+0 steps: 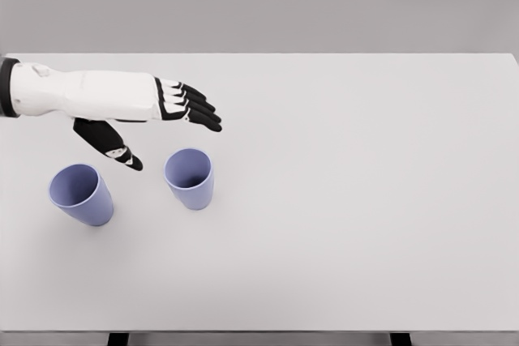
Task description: Place the right cup on the left cup with left arm
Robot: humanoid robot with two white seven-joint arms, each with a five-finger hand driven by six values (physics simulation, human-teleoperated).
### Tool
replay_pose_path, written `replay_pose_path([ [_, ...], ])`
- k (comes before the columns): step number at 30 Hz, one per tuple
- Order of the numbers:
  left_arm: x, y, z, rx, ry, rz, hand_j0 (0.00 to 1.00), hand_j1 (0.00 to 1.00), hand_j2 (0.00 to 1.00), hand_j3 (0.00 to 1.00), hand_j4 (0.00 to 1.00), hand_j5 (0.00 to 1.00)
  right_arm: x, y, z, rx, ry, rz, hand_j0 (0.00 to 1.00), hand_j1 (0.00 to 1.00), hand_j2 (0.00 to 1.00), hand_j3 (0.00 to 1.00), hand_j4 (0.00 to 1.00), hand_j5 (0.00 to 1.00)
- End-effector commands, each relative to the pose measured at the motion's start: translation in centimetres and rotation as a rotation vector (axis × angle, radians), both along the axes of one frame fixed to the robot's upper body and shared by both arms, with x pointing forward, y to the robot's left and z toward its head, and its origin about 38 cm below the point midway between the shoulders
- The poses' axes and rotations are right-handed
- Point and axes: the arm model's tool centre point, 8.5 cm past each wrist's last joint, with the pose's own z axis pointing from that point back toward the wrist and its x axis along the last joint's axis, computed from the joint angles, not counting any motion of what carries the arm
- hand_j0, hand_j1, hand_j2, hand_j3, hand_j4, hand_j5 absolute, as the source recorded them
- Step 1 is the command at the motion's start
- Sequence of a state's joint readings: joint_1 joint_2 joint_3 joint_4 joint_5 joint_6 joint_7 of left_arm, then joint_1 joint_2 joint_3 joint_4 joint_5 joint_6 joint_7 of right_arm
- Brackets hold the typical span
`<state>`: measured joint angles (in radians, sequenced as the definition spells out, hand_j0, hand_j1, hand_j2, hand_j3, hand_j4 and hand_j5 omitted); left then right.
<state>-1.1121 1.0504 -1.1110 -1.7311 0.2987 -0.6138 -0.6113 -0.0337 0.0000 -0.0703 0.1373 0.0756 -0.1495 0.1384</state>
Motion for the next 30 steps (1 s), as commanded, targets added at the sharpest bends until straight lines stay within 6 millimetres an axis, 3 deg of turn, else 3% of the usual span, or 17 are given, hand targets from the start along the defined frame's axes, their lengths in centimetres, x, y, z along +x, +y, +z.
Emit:
replay_pose_path([
  [1,-0.1,-0.1,0.1,-0.006,0.005,-0.001,1.00,1.00,1.00,1.00,1.00,1.00,0.0,0.0,0.0,0.000,0.002,0.001,1.00,1.00,1.00,1.00,1.00,1.00],
  [4,-0.1,0.0,-0.2,0.002,0.005,0.002,1.00,1.00,1.00,1.00,1.00,1.00,-1.6,0.0,0.1,0.001,0.027,-0.008,1.00,1.00,1.00,1.00,1.00,1.00],
  [7,0.0,0.0,-0.4,0.013,-0.002,0.002,1.00,1.00,1.00,1.00,1.00,1.00,-1.6,0.0,0.1,0.000,0.026,-0.004,1.00,1.00,1.00,1.00,1.00,1.00],
  [10,0.0,0.2,-2.2,0.055,0.005,0.008,1.00,1.00,1.00,1.00,1.00,1.00,-1.6,0.0,0.0,0.000,0.026,-0.006,1.00,1.00,1.00,1.00,1.00,1.00],
  [12,0.1,0.4,-2.3,0.067,-0.011,0.018,1.00,1.00,1.00,1.00,1.00,1.00,-1.6,0.0,0.0,0.000,0.026,-0.006,1.00,1.00,1.00,1.00,1.00,1.00],
  [19,0.1,-1.9,-3.5,0.054,-0.002,-0.036,1.00,1.00,1.00,1.00,1.00,1.00,-1.5,0.0,0.0,0.000,0.024,-0.006,1.00,1.00,1.00,1.00,1.00,1.00],
  [26,0.9,-0.7,-5.0,0.072,0.022,0.011,1.00,1.00,1.00,1.00,1.00,1.00,-1.6,0.0,0.1,0.000,0.026,-0.004,1.00,1.00,1.00,1.00,1.00,1.00],
  [30,0.9,-1.5,-5.0,0.063,0.022,-0.005,1.00,1.00,1.00,1.00,1.00,1.00,-1.6,0.0,0.0,0.000,0.026,-0.006,1.00,1.00,1.00,1.00,1.00,1.00],
])
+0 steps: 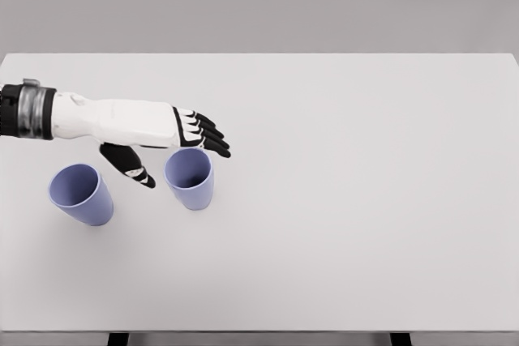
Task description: Place the right cup on the left cup with left arm
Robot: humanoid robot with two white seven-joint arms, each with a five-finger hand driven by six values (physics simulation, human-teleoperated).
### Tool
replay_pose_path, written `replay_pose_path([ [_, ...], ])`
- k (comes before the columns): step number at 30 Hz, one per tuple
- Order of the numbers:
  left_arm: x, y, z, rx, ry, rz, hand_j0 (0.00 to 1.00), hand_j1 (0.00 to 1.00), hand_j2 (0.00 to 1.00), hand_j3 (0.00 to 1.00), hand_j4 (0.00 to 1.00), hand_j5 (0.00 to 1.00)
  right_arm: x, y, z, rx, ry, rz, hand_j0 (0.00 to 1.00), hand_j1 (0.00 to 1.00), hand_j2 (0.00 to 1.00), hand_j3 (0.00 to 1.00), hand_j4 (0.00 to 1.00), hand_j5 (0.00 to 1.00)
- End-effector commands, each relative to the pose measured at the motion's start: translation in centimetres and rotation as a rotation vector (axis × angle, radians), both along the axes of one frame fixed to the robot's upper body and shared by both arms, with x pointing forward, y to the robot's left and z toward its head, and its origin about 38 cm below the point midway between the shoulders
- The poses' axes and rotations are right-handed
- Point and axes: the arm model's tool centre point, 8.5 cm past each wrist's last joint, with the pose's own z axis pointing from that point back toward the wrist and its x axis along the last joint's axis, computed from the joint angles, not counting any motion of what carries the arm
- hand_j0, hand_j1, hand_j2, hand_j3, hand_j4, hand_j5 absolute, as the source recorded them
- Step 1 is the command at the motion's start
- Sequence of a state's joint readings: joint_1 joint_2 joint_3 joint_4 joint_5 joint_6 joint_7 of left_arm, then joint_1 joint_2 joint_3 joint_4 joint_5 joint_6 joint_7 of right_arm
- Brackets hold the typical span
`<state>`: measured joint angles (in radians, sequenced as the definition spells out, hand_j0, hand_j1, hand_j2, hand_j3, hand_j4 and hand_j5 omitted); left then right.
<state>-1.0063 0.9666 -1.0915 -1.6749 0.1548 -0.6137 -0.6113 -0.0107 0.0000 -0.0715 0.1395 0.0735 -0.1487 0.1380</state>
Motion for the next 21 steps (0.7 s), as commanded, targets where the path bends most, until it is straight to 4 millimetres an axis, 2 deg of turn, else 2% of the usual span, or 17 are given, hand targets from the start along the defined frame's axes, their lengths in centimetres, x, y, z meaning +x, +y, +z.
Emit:
replay_pose_path([
  [1,0.1,-0.3,0.0,-0.009,0.004,-0.002,1.00,1.00,1.00,1.00,1.00,1.00,0.0,0.0,0.0,0.000,0.000,0.000,1.00,1.00,1.00,1.00,1.00,1.00],
  [4,0.9,-0.4,-0.4,0.033,-0.039,0.008,1.00,1.00,1.00,1.00,1.00,1.00,0.1,0.0,0.0,0.000,-0.002,0.000,1.00,1.00,1.00,1.00,1.00,1.00],
  [5,1.6,0.4,0.5,0.043,-0.088,0.037,1.00,1.00,1.00,1.00,1.00,1.00,0.0,0.0,0.0,0.000,0.000,0.000,1.00,1.00,1.00,1.00,1.00,1.00],
  [8,1.9,1.1,0.3,0.030,-0.096,0.067,1.00,1.00,1.00,1.00,1.00,1.00,0.0,0.0,0.0,0.000,0.000,0.001,1.00,1.00,1.00,1.00,1.00,1.00],
  [10,2.2,1.1,-0.6,0.030,-0.077,0.078,1.00,1.00,1.00,1.00,1.00,1.00,0.0,0.0,0.0,0.000,0.000,0.000,1.00,1.00,1.00,1.00,1.00,1.00],
  [11,2.3,0.3,-1.1,0.021,-0.070,0.067,1.00,1.00,1.00,1.00,1.00,1.00,0.0,0.0,0.0,0.000,0.000,0.000,1.00,1.00,1.00,1.00,1.00,1.00],
  [17,2.6,1.4,-3.4,0.033,-0.015,0.109,1.00,1.00,1.00,1.00,1.00,1.00,0.0,0.0,0.0,0.002,0.000,0.000,1.00,1.00,1.00,1.00,1.00,1.00],
  [21,2.6,1.5,-3.8,0.035,-0.006,0.114,1.00,1.00,1.00,1.00,1.00,1.00,0.0,0.0,0.0,0.000,0.000,0.000,1.00,1.00,1.00,1.00,1.00,1.00],
])
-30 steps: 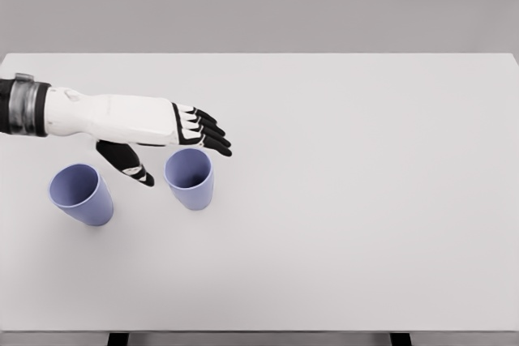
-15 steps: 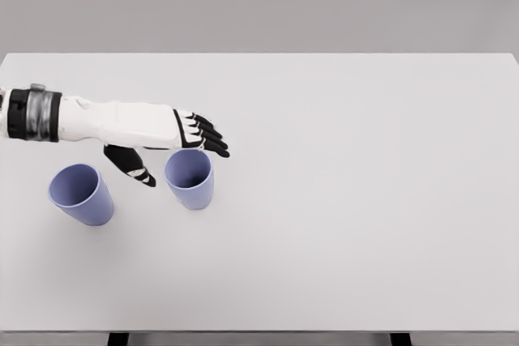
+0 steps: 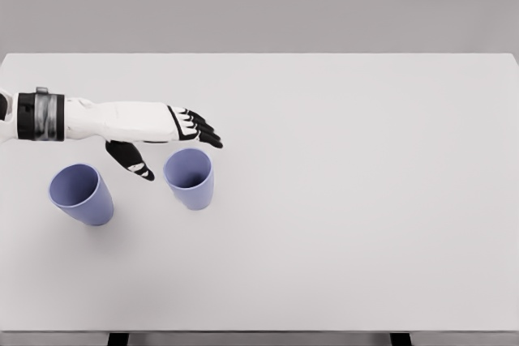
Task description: Place the right cup on the left cup with left arm
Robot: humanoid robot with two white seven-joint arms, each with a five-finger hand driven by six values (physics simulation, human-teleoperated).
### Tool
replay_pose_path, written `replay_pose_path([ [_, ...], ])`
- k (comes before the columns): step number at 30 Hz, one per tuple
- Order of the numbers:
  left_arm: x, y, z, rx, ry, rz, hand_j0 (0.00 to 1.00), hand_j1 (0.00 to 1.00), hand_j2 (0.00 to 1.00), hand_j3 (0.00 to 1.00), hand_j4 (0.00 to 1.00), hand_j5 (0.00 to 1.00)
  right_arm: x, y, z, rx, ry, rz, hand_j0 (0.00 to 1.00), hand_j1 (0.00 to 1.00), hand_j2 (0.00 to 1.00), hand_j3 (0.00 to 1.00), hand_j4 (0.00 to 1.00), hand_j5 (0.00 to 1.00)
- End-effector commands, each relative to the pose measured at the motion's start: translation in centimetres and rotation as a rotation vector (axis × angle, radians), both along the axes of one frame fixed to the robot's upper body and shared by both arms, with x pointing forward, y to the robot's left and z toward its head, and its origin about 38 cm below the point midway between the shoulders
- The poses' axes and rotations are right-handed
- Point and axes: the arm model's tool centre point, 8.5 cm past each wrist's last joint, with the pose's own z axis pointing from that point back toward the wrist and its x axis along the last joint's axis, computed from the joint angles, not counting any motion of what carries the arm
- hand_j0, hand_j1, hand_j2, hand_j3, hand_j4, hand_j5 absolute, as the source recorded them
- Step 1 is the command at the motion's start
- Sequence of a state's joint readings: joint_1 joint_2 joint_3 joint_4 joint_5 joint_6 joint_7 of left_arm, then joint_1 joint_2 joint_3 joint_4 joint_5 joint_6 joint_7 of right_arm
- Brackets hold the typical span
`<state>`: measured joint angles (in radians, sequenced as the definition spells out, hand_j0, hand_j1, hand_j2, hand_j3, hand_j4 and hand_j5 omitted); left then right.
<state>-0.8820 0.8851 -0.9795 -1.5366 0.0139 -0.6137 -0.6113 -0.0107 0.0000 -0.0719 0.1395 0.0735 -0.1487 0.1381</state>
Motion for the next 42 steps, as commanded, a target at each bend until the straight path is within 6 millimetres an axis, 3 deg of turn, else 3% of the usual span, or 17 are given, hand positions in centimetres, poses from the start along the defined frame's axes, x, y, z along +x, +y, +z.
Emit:
replay_pose_path([
  [1,0.2,-0.1,0.0,-0.009,0.004,0.006,1.00,1.00,1.00,1.00,1.00,1.00,0.0,0.0,0.0,0.000,0.000,0.000,1.00,1.00,1.00,1.00,1.00,1.00],
  [15,-0.6,-1.0,0.1,-0.012,-0.001,-0.030,1.00,1.00,1.00,1.00,1.00,1.00,0.1,0.0,0.0,0.000,-0.002,0.000,1.00,1.00,1.00,1.00,1.00,1.00],
  [40,-1.0,-2.1,-2.9,0.034,0.004,-0.048,1.00,1.00,1.00,1.00,1.00,1.00,0.0,0.0,0.0,0.000,0.000,0.000,1.00,1.00,1.00,1.00,1.00,1.00],
  [41,-1.0,-2.1,-2.9,0.034,0.004,-0.046,0.91,0.91,0.91,0.91,0.91,0.91,0.0,0.0,0.0,0.000,0.000,0.000,1.00,1.00,1.00,1.00,1.00,1.00],
  [42,-1.0,-2.0,-2.9,0.035,0.005,-0.045,0.91,0.91,0.91,0.91,0.91,0.91,0.0,0.0,0.0,0.000,0.000,0.000,1.00,1.00,1.00,1.00,1.00,1.00],
])
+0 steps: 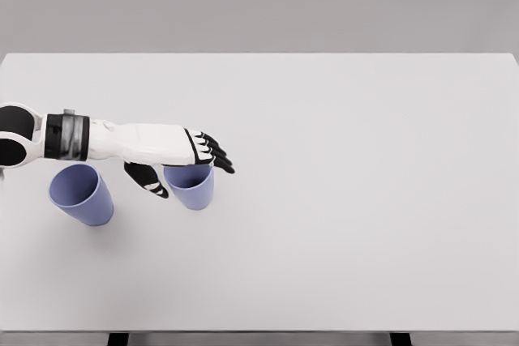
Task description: Place the right cup on the left cup with left arm
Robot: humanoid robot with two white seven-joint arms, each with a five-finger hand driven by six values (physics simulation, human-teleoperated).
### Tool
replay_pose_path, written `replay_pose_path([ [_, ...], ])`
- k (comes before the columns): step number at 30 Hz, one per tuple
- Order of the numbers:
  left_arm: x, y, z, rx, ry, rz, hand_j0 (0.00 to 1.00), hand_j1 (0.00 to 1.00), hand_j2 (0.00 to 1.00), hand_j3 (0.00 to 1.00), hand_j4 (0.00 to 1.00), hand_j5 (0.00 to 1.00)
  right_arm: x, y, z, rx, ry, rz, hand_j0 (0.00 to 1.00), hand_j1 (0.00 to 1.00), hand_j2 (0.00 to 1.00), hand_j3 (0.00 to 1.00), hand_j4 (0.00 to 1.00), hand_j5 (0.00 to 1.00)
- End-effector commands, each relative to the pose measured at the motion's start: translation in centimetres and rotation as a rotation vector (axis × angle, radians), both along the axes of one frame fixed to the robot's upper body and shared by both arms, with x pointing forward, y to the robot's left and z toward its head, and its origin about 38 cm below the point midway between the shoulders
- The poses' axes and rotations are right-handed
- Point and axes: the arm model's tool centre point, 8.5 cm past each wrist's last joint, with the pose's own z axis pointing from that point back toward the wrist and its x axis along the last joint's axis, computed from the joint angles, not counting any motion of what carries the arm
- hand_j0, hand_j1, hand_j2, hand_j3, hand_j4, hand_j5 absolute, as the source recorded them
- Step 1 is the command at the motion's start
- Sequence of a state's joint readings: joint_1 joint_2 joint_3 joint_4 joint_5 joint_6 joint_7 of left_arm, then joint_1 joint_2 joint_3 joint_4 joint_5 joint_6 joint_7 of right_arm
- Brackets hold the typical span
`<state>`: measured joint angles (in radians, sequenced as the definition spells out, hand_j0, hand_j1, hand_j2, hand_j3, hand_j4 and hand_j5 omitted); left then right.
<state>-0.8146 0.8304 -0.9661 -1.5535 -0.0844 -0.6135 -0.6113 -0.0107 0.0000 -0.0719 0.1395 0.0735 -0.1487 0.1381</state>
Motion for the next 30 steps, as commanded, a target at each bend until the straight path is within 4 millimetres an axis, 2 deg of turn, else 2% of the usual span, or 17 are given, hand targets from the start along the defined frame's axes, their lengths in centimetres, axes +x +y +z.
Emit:
replay_pose_path([
  [1,0.1,0.0,0.1,-0.003,0.001,0.005,0.82,0.82,0.82,0.82,0.82,0.82,0.0,0.0,0.0,0.002,0.000,0.002,1.00,1.00,1.00,1.00,1.00,1.00],
  [2,0.1,0.1,0.0,-0.005,0.004,0.007,0.74,0.74,0.74,0.74,0.74,0.74,0.0,0.0,0.0,0.000,0.000,0.002,1.00,1.00,1.00,1.00,1.00,1.00],
  [13,-0.1,0.5,0.1,-0.007,0.007,0.012,0.70,0.70,0.70,0.70,0.70,0.70,0.0,0.0,0.0,0.000,0.000,0.000,1.00,1.00,1.00,1.00,1.00,1.00],
  [15,0.2,0.8,1.2,-0.037,-0.019,0.028,0.69,0.69,0.69,0.69,0.69,0.69,0.0,0.0,0.0,0.000,0.000,0.002,1.00,1.00,1.00,1.00,1.00,1.00],
  [16,0.1,0.7,1.6,-0.049,-0.024,0.027,0.64,0.64,0.64,0.64,0.64,0.64,0.0,0.0,0.0,0.002,0.000,0.000,1.00,1.00,1.00,1.00,1.00,1.00],
  [18,0.0,0.5,2.0,-0.063,-0.026,0.020,0.63,0.63,0.63,0.63,0.63,0.63,0.1,0.0,0.0,0.002,-0.001,0.000,1.00,1.00,1.00,1.00,1.00,1.00],
  [22,-0.4,1.4,3.5,-0.085,-0.031,0.024,0.61,0.61,0.61,0.61,0.61,0.61,0.1,0.0,0.0,0.000,-0.002,0.000,1.00,1.00,1.00,1.00,1.00,1.00],
  [30,-2.8,5.5,8.5,-0.095,-0.068,0.058,0.61,0.61,0.61,0.61,0.61,0.61,0.0,0.0,0.0,0.000,0.000,0.000,1.00,1.00,1.00,1.00,1.00,1.00],
])
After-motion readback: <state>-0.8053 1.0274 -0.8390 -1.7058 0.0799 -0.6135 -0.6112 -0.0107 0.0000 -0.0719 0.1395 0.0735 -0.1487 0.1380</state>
